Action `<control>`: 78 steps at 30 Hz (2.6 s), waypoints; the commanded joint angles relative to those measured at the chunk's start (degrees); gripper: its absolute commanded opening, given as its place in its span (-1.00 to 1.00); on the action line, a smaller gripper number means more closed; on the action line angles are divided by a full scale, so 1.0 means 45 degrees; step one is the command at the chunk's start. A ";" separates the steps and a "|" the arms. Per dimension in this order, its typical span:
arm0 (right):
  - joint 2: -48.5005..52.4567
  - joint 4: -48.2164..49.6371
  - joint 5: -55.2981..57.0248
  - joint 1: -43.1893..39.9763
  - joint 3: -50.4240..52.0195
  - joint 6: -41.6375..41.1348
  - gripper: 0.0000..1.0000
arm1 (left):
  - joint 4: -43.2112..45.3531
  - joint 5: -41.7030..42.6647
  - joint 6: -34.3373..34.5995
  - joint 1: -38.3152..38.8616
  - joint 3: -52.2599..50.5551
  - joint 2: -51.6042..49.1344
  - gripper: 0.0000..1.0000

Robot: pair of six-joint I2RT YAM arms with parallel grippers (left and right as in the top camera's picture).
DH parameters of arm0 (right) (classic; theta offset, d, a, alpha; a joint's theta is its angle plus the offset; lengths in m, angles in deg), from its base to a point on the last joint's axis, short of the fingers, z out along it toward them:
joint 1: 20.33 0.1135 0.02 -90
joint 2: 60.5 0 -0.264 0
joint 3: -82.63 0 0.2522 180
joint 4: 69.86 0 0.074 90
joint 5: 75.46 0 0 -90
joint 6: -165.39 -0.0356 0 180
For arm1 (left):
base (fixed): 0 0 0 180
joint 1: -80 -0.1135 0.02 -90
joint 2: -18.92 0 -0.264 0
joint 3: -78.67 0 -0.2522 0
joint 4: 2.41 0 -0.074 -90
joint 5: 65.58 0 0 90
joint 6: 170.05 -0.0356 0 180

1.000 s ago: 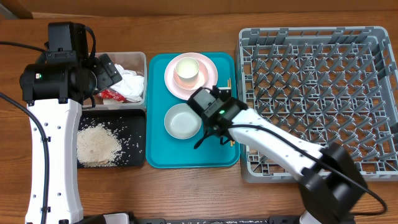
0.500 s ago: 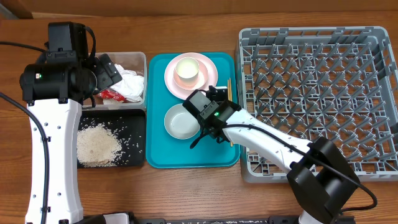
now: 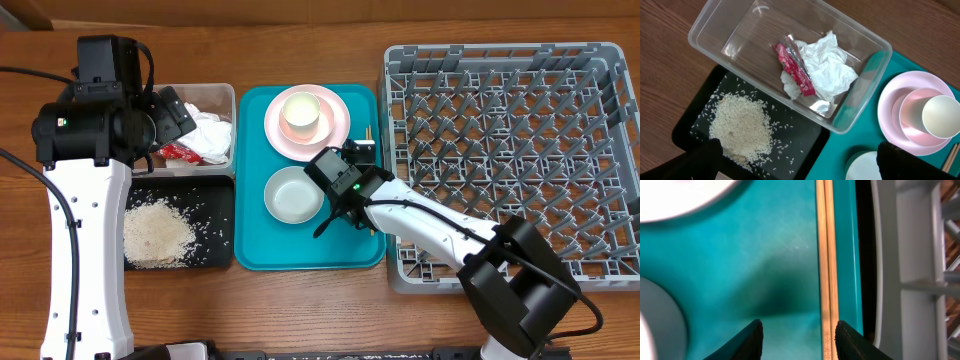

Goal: Sort waste into correct bins and load items into the dishwasher
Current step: 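Lower the right gripper onto a wooden chopstick at the tray edge and grasp it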

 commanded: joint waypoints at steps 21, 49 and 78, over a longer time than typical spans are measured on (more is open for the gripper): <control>0.0039 0.2089 -0.1350 -0.0029 0.1773 -0.0068 0.25 | 0.0005 0.0015 0.0034 -0.0034 0.0058 -0.0039 1.00; 0.0034 0.0029 -0.0816 -0.0044 -0.0831 -0.0005 -0.26 | 0.0010 0.0015 0.0034 -0.0034 0.0058 -0.0039 1.00; 0.0044 0.2438 -0.1103 -0.0636 0.1209 -0.0053 -0.21 | 0.0005 0.0015 0.0034 -0.0034 0.0058 -0.0039 1.00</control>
